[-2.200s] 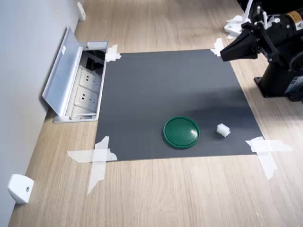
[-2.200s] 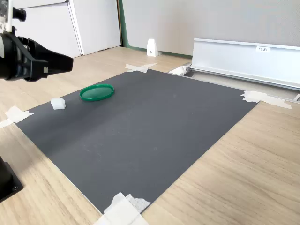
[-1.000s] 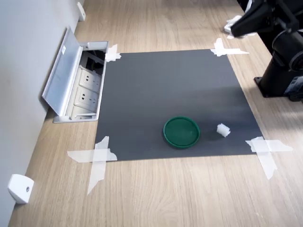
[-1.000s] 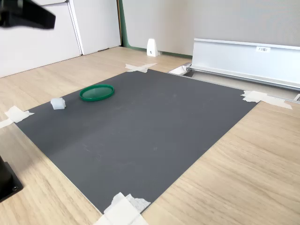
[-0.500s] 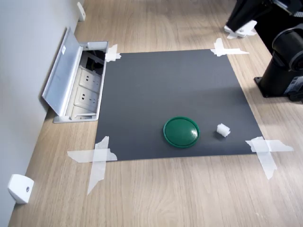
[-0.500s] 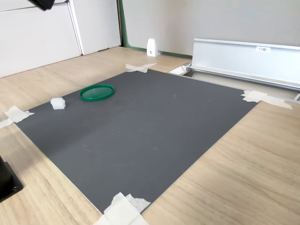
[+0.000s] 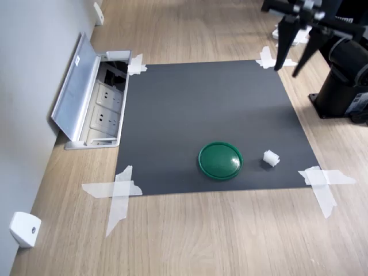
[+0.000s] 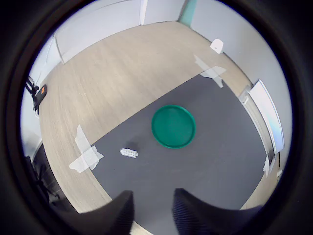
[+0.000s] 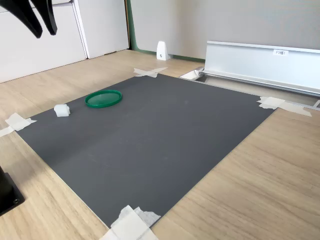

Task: Grasp a white terminal and put it on the green lid.

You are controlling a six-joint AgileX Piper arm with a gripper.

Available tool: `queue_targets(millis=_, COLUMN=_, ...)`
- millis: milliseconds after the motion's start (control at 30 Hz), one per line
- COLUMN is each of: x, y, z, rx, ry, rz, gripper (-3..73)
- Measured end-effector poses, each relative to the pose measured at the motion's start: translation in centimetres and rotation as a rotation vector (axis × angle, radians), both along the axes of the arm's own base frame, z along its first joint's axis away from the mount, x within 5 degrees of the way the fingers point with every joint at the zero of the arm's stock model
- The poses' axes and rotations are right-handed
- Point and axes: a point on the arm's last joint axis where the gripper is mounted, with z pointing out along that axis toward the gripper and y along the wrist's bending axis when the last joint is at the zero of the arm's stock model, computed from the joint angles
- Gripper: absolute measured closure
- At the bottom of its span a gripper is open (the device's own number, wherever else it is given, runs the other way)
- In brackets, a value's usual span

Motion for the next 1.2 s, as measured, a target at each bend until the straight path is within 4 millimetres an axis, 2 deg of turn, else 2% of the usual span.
queue_targets(millis=133, x=0.7, y=1.8, z=-0.8, rx=0.014, ry=0.029, rz=0.0, gripper=4.2)
queue_targets(millis=233, x=0.8, y=2.8, z=-0.9, rx=0.047, ry=0.029, rz=-0.009, gripper=-1.3)
queue_targets(millis=533, x=0.9, y=4.4, z=-1.0, rx=0.141, ry=-0.022, rz=-0.026, gripper=-2.9)
queue_targets(millis=900, x=1.7, y=4.4, z=-5.5, rx=0.055, ry=0.075, rz=-0.081, gripper=-2.9)
queue_targets(millis=1100, x=1.5, y=4.1, z=-6.5, rx=0.029, ry=0.082, rz=-0.087, gripper=-2.9)
queue_targets(millis=1200, x=1.1, y=4.7, z=-6.6, rx=0.02, ry=0.078, rz=-0.048, gripper=-2.3)
